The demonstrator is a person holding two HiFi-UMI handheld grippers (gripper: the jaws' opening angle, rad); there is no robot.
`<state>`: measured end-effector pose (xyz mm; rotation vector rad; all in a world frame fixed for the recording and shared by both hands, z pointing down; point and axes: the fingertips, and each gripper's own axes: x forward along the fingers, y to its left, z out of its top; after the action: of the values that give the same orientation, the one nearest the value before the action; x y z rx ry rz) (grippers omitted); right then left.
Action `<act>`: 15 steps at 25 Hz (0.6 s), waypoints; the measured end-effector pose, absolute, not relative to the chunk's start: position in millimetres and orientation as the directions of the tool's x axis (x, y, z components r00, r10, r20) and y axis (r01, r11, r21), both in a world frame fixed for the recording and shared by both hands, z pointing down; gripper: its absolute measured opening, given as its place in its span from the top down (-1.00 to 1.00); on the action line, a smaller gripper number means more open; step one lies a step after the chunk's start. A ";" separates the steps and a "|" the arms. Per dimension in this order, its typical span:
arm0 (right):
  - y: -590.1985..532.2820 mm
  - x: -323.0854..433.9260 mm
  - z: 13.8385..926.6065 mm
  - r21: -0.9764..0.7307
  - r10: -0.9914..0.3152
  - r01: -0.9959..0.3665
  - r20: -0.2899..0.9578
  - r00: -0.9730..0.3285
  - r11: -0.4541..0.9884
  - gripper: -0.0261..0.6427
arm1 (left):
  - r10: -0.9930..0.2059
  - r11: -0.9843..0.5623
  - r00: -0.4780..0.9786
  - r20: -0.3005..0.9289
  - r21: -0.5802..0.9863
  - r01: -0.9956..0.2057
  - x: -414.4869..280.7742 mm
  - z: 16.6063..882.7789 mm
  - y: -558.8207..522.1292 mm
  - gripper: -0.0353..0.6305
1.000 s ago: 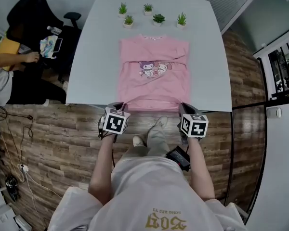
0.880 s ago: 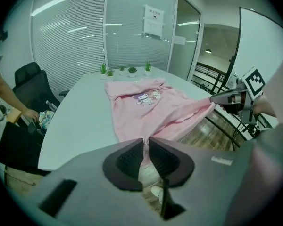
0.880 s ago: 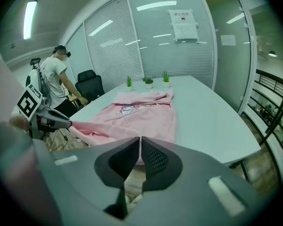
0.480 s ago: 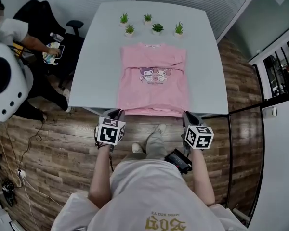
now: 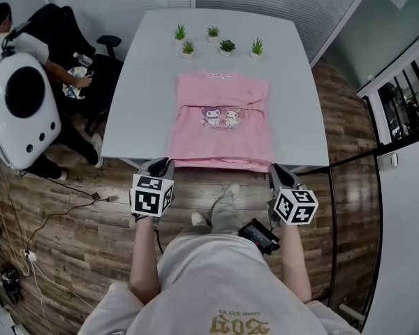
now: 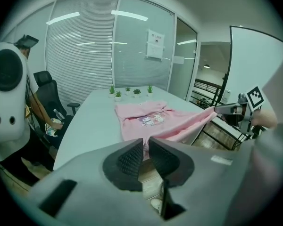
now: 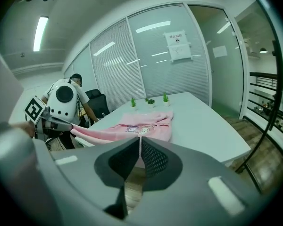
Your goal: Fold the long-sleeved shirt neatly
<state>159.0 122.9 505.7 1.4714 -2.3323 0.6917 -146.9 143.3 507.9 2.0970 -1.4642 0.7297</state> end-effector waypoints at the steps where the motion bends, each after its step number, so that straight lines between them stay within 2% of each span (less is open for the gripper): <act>1: 124.8 158.6 502.6 -0.242 -0.760 -0.900 0.482 -0.435 0.362 0.84 | -0.699 -0.309 0.282 0.658 0.078 -0.948 -149.9 504.5 144.2 0.76; 15: 111.6 158.3 468.3 -0.277 -0.790 -0.897 0.431 -0.437 0.345 0.84 | -0.730 -0.334 0.300 0.614 0.062 -0.941 -156.6 477.7 128.9 0.76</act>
<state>158.3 111.6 468.3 1.5241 -2.3867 0.7087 -156.6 128.9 477.7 2.1612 -1.4914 0.6907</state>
